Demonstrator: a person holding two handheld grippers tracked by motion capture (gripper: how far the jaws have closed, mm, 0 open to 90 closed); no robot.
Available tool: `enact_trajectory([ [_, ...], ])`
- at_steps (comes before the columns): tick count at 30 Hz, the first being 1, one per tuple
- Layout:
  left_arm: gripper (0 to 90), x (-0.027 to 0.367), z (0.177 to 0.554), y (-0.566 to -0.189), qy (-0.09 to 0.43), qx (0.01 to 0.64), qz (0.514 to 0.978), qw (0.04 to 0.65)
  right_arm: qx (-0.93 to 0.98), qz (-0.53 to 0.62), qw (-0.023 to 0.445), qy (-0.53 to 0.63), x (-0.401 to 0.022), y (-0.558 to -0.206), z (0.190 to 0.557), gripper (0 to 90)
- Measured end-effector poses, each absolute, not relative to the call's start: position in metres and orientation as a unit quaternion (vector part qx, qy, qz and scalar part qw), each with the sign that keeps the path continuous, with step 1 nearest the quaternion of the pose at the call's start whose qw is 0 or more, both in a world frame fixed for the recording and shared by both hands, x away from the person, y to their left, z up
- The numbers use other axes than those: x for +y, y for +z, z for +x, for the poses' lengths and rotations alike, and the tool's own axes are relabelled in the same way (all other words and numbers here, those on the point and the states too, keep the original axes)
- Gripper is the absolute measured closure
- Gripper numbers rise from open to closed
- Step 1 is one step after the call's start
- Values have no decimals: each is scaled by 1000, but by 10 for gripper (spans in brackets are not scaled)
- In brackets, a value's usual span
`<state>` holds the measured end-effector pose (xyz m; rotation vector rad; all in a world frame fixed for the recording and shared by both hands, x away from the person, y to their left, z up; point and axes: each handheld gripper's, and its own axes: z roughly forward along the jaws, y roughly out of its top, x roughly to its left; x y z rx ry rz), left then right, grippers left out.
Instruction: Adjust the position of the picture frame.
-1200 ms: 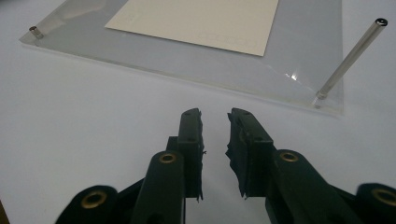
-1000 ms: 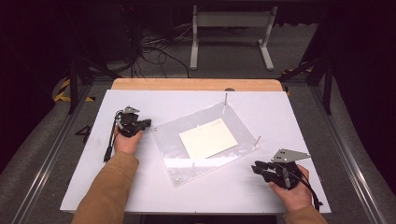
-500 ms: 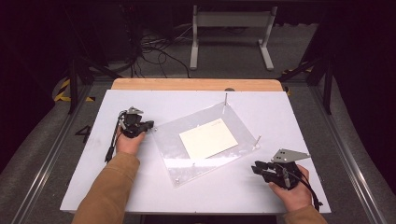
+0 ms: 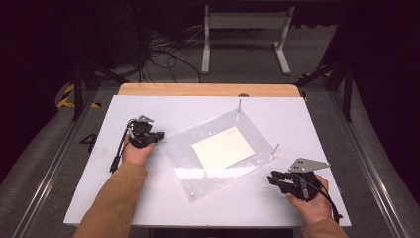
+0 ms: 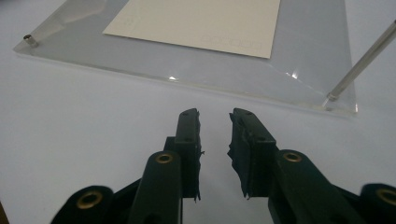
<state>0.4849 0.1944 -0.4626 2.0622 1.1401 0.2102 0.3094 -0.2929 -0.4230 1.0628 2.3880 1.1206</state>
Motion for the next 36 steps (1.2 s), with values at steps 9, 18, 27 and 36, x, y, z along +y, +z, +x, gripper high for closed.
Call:
enact_trajectory([
  [9, 900, 174, 459, -452, 66, 381, 863, 327, 823, 382, 150, 393, -300, -421, 311, 718],
  [18, 900, 158, 431, -452, 37, 334, 883, 329, 814, 401, 150, 392, -310, -421, 311, 718],
  [27, 900, 147, 410, -452, 17, 295, 896, 331, 812, 412, 151, 385, -314, -423, 314, 719],
  [36, 805, 154, 404, -446, 34, 301, 881, 362, 791, 446, 172, 382, -324, -419, 327, 717],
])
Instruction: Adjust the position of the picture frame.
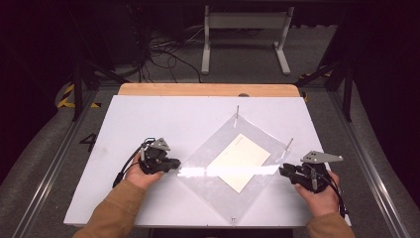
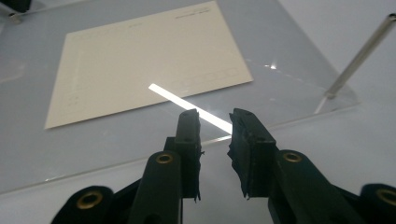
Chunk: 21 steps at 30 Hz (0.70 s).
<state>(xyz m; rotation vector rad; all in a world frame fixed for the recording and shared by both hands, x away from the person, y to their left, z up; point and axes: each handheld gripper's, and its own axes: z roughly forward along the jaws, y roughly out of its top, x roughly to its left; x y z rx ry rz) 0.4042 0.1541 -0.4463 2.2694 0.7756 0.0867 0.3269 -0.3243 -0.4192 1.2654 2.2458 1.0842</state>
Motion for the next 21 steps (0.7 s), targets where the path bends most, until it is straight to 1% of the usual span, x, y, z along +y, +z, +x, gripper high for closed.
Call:
enact_trajectory([
  [3, 762, 158, 402, -444, 47, 310, 873, 375, 773, 475, 199, 371, -334, -416, 341, 702],
  [5, 755, 161, 402, -443, 46, 319, 866, 381, 762, 495, 211, 360, -340, -417, 353, 697],
  [9, 742, 165, 402, -447, 61, 333, 862, 376, 751, 515, 219, 350, -346, -421, 372, 697],
  [13, 744, 170, 402, -446, 66, 339, 855, 386, 751, 516, 224, 346, -342, -423, 388, 692],
  [15, 743, 171, 400, -445, 70, 340, 853, 391, 751, 517, 228, 342, -342, -424, 396, 725],
  [17, 741, 172, 398, -446, 66, 340, 853, 391, 752, 519, 229, 335, -343, -426, 403, 834],
  [21, 741, 175, 396, -448, 68, 343, 853, 388, 761, 509, 232, 328, -343, -423, 406, 848],
])
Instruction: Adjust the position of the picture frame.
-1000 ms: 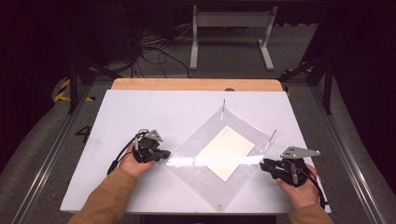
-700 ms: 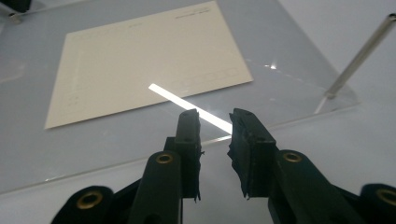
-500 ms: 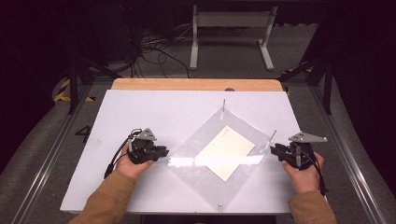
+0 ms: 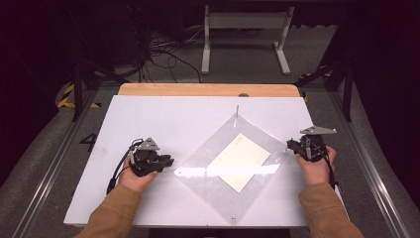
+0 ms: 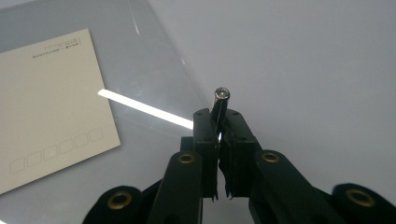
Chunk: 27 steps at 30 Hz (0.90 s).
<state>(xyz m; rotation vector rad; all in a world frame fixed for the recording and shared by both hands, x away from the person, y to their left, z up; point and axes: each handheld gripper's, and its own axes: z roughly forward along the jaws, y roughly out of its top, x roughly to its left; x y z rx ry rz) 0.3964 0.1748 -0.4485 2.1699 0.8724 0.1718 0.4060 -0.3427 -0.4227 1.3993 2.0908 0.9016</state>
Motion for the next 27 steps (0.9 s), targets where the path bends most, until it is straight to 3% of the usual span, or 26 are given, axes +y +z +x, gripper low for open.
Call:
enact_trajectory([
  [9, 748, 188, 385, -447, 71, 365, 838, 400, 767, 481, 254, 341, -336, -408, 422, 851],
  [18, 748, 203, 373, -450, 74, 381, 831, 399, 783, 435, 284, 342, -314, -385, 465, 849],
  [27, 744, 212, 360, -449, 81, 376, 829, 405, 803, 425, 278, 311, -287, -387, 516, 842],
])
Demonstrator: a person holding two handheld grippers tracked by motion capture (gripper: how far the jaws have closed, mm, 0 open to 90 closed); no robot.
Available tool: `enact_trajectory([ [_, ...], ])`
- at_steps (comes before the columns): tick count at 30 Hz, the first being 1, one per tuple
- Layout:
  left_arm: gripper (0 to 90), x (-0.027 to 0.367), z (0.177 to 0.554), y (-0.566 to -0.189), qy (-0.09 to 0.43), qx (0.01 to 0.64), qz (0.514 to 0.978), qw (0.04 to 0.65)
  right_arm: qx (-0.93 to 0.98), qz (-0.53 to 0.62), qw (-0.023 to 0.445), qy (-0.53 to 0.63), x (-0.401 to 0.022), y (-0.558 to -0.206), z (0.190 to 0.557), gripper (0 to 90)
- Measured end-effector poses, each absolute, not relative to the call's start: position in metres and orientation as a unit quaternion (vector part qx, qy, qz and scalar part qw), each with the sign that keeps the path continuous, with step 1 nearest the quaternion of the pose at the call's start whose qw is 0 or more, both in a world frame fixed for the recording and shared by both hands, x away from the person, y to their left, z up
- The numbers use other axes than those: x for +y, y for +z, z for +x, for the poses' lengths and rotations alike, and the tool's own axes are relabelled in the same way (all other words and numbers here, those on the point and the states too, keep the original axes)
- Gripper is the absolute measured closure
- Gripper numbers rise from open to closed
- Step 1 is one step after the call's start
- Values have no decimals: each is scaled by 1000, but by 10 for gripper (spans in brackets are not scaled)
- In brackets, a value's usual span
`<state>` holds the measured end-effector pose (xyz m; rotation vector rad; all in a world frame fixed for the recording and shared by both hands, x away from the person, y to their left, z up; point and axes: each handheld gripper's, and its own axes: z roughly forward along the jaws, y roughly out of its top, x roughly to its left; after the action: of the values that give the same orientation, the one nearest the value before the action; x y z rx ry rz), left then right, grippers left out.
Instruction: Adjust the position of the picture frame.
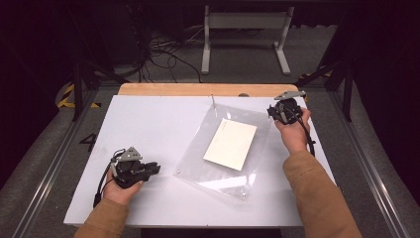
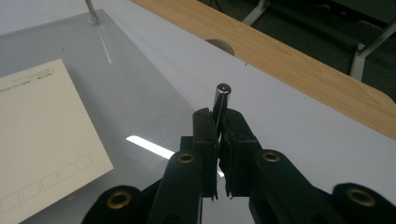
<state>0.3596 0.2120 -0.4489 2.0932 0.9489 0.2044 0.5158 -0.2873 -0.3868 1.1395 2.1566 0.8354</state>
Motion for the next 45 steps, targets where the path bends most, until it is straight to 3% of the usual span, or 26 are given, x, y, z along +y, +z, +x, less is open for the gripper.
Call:
enact_trajectory([
  [10, 711, 201, 353, -448, 75, 350, 835, 417, 811, 438, 255, 292, -287, -408, 531, 836],
  [14, 636, 195, 353, -447, 76, 343, 837, 419, 808, 444, 255, 291, -291, -414, 527, 841],
  [21, 550, 184, 357, -445, 69, 321, 846, 421, 805, 447, 233, 313, -296, -408, 504, 718],
  [26, 551, 172, 357, -443, 64, 306, 854, 416, 805, 440, 220, 331, -300, -402, 484, 702],
  [45, 703, 144, 377, -449, 60, 286, 889, 353, 805, 423, 180, 376, -314, -400, 428, 689],
])
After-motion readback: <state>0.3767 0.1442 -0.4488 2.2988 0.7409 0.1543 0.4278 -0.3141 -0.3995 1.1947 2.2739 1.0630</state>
